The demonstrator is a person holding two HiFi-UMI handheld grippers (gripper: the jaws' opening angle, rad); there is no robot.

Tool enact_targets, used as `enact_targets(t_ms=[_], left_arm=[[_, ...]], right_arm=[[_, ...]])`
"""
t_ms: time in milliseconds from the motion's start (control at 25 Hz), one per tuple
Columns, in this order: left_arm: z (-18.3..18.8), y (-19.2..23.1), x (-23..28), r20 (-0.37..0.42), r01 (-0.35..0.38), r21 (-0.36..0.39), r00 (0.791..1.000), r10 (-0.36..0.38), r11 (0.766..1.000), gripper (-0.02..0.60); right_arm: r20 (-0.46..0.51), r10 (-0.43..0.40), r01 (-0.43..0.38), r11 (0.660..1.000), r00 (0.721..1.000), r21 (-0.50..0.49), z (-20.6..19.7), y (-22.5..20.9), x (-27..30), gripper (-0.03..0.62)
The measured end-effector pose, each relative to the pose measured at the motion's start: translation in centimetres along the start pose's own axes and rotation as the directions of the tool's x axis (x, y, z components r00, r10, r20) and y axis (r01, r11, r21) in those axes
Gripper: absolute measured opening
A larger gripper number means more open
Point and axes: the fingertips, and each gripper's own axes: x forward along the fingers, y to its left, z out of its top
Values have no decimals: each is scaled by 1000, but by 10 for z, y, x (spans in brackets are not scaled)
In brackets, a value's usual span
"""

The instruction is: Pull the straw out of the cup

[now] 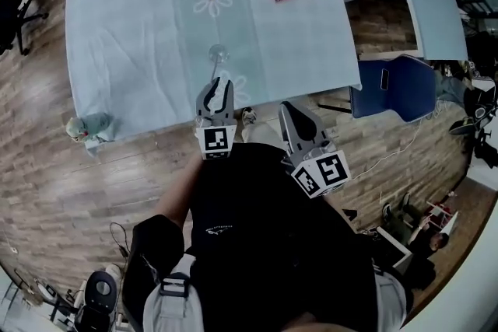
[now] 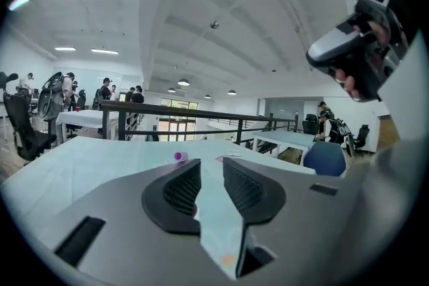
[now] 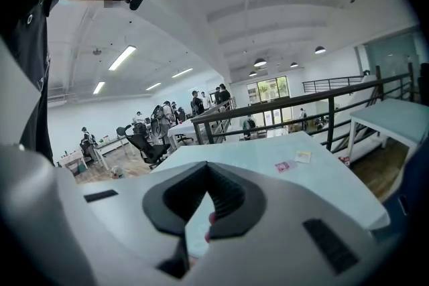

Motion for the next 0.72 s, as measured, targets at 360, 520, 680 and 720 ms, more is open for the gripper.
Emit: enact_targets(t_ms=[360,520,680,720], left_arm=[[-17,32,16,-74,-19,27,997,21,999,140],[-7,38,25,-38,-22,72,999,25,997,141],[1,38,40,-32,-16,123,999,20,992,144],[2,39,42,-27,-22,123,999,25,992,144]], right_arm=[[19,-106,105,994,994,36,-5,8,2,7],[17,-135,134,990,991,45,-5,7,2,7],[10,-145,145,989,989,40,-6,9,6,8],[10,-148,147,988,989,39,-6,9,6,8]])
